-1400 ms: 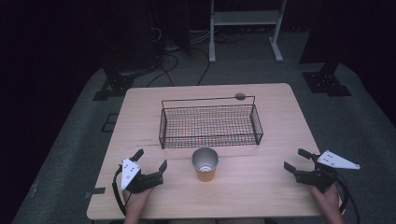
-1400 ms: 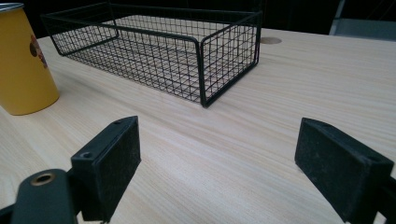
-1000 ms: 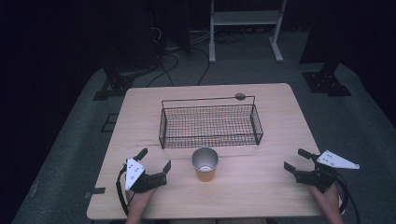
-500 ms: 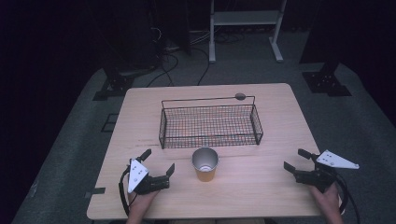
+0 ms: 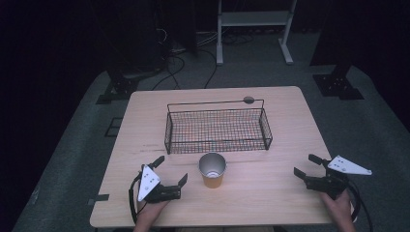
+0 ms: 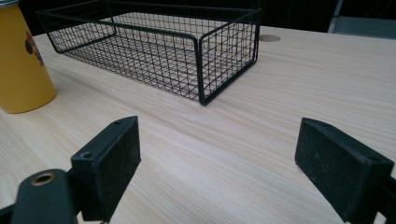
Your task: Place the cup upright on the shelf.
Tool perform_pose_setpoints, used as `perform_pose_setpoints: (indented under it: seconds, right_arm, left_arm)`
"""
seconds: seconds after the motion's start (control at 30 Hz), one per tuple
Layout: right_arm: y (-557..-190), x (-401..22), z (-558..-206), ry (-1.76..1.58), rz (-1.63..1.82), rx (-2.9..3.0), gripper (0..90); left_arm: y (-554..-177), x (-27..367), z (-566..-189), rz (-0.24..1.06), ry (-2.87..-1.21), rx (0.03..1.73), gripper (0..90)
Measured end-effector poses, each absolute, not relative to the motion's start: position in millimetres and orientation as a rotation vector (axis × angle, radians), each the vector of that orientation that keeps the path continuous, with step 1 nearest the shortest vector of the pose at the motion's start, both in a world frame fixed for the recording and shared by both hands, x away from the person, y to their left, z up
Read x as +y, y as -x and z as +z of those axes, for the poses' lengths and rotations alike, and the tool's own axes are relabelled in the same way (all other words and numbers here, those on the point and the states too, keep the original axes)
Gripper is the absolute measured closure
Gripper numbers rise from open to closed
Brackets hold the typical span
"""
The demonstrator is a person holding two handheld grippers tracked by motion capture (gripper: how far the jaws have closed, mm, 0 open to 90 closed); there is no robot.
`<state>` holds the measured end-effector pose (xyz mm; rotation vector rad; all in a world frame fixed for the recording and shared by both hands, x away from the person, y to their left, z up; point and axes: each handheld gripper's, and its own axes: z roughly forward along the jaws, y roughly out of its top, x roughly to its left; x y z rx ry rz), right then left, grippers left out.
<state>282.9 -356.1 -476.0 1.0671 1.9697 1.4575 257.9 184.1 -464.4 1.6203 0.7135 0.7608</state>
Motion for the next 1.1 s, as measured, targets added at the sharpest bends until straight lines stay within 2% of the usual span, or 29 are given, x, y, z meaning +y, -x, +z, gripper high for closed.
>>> perform_pose_setpoints:
  seconds: [1.1]
  right_arm:
    - [-282.7, -356.2, -475.9, -1.064, 1.459, 1.97, 13.2]
  left_arm:
    - [-251.8, 164.2, -466.5, 0.661, -1.668, 0.588, 1.2]
